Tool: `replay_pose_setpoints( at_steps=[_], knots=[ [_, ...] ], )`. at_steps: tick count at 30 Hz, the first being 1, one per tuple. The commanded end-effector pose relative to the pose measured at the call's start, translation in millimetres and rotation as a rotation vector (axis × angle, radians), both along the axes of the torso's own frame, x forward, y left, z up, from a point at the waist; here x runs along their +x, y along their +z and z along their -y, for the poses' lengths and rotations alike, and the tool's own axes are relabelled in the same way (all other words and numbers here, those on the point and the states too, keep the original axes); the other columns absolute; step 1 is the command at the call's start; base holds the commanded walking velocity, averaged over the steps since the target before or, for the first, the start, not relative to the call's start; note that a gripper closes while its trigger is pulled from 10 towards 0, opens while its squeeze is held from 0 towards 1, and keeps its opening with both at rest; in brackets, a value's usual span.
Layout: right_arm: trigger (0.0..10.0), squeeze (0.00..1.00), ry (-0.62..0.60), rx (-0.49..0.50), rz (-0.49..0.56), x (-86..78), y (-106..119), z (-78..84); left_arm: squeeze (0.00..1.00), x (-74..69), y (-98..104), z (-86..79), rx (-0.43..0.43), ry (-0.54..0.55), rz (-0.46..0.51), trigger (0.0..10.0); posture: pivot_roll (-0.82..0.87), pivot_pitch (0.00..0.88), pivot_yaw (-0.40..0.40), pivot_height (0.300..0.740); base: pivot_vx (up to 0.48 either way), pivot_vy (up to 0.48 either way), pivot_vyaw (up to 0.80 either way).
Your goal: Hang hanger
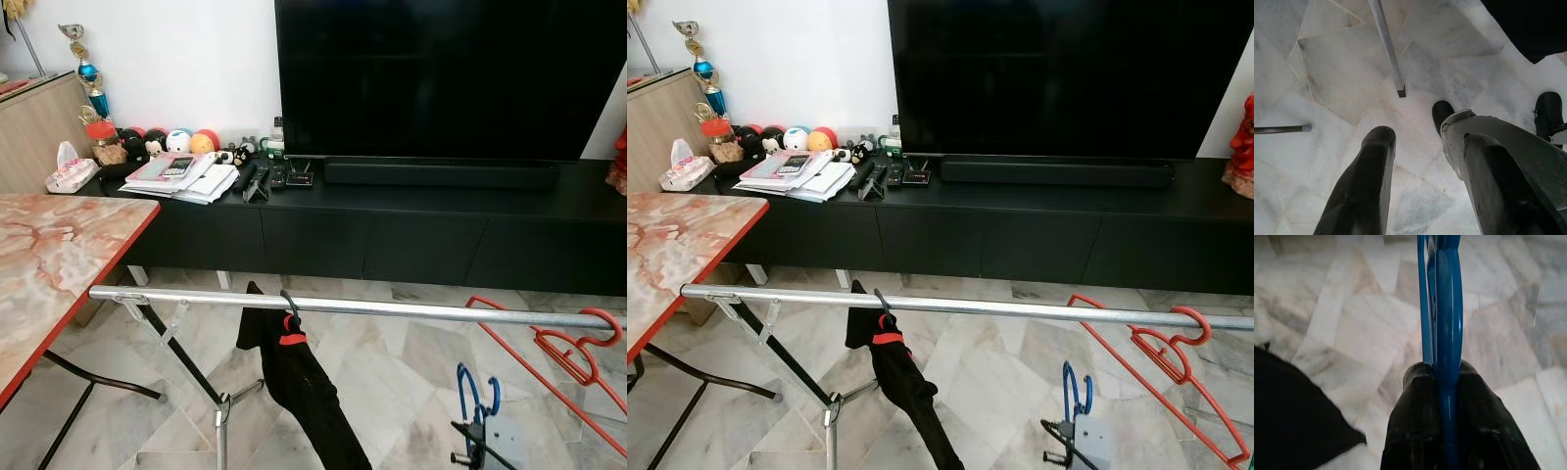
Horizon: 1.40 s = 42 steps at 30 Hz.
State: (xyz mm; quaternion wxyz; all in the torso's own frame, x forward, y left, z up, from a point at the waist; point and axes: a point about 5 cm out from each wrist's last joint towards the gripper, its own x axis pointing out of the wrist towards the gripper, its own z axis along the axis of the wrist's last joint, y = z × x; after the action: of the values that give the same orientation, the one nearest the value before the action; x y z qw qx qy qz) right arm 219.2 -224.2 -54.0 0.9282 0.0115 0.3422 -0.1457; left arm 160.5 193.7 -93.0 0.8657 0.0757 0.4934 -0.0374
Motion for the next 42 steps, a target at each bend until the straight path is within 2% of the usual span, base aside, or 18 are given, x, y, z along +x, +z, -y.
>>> replay_pose_setpoints(
  at_steps=[1,8,18,27,34,36,38,42],
  knots=[
    [10.0,0.00,0.005,-0.017,0.066,9.1,8,2.5,0.00,-6.1,-3,-1.3,0.016,-0.015,-0.027,10.0,0.03,0.000,0.003,0.740,0.000,0.000,0.00],
    [10.0,0.00,0.082,-0.063,0.179,6.3,15,3.1,0.00,-8.4,-3,-2.3,0.017,-0.015,-0.032,10.0,0.01,0.000,-0.001,0.740,0.000,0.000,0.00],
    [10.0,0.00,0.171,-0.088,0.341,-10.5,33,-2.5,0.00,-11.7,-5,-1.1,0.016,-0.028,-0.042,10.0,-0.01,0.000,-0.005,0.740,0.000,0.000,0.00],
    [10.0,0.00,0.240,-0.085,0.386,-10.4,46,-14.5,0.00,-14.2,-6,-1.2,0.020,-0.030,-0.052,10.0,-0.01,0.000,-0.005,0.740,0.000,0.000,0.00],
    [10.0,0.00,0.282,-0.068,0.447,13.4,66,-21.9,0.00,-13.9,-5,-2.4,0.022,-0.028,-0.051,10.0,-0.01,0.000,-0.006,0.740,0.000,0.000,0.00],
    [10.0,0.00,0.283,-0.069,0.451,15.2,68,-21.7,0.00,-13.9,-5,-2.6,0.022,-0.027,-0.051,10.0,-0.01,0.000,-0.007,0.740,0.000,0.000,0.00],
    [10.0,0.00,0.273,-0.073,0.469,25.7,76,-19.2,0.00,-13.8,-5,-3.7,0.023,-0.024,-0.051,10.0,0.00,0.000,-0.007,0.740,0.000,0.000,0.00],
    [10.0,0.00,0.267,-0.072,0.479,34.7,82,-18.1,0.00,-14.1,-5,-4.3,0.023,-0.022,-0.052,10.0,0.00,0.000,-0.007,0.740,0.000,0.000,0.00]
  ],
)
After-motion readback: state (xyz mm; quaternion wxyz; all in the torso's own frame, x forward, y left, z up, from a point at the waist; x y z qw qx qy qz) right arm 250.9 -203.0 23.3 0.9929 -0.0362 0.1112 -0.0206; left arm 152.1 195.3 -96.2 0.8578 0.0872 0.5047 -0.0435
